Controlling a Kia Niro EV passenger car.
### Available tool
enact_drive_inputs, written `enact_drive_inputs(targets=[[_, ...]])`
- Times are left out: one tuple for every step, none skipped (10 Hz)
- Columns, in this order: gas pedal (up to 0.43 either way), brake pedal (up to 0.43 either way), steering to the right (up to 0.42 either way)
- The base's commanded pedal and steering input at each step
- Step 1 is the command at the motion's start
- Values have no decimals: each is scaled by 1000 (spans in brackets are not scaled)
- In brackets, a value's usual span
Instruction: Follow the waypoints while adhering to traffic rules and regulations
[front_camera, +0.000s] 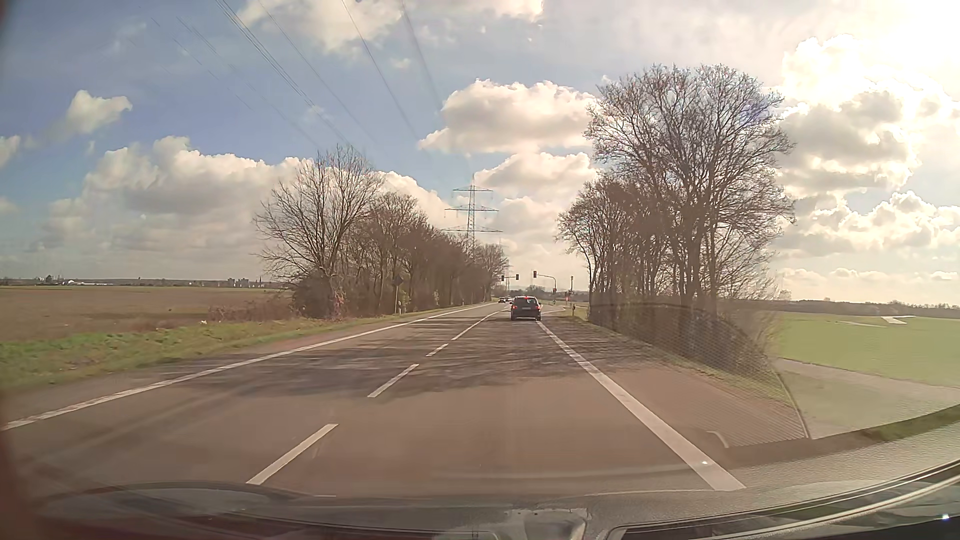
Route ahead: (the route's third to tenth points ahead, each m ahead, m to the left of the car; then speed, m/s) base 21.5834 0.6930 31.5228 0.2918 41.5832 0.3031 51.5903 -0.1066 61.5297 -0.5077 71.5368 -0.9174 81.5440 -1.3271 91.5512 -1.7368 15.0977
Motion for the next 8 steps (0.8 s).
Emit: enact_drive_inputs(targets=[[0, 0, 1], [0, 0, 1], [0, 0, 1], [0, 0, 1], [0, 0, 1], [0, 0, 2], [0, 0, 2], [0, 0, 3]])
